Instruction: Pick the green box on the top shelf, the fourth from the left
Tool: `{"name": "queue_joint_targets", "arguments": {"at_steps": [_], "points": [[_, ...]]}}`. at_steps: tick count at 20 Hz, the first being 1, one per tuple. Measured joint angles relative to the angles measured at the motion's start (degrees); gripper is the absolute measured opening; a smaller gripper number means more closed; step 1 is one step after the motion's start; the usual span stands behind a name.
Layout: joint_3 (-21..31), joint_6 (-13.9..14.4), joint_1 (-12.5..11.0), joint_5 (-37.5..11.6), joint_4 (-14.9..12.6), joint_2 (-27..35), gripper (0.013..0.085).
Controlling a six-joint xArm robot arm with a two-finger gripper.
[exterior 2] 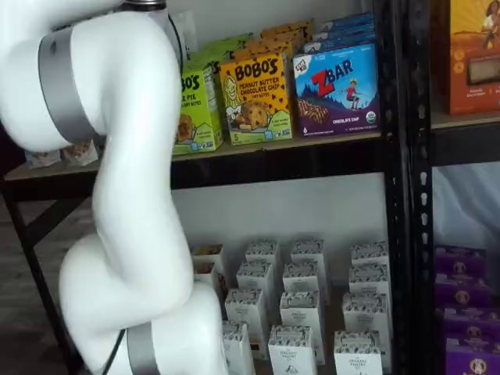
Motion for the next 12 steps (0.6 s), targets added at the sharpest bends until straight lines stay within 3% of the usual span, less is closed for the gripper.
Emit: {"name": "queue_joint_targets", "arguments": {"at_steps": [4,12], "points": [[0.76,0.58,0.7,0.24,-1.13,-0.85,0.085],[4.34,0.79,0.95,-3.74,0.23,-3.73,0.085]]}}
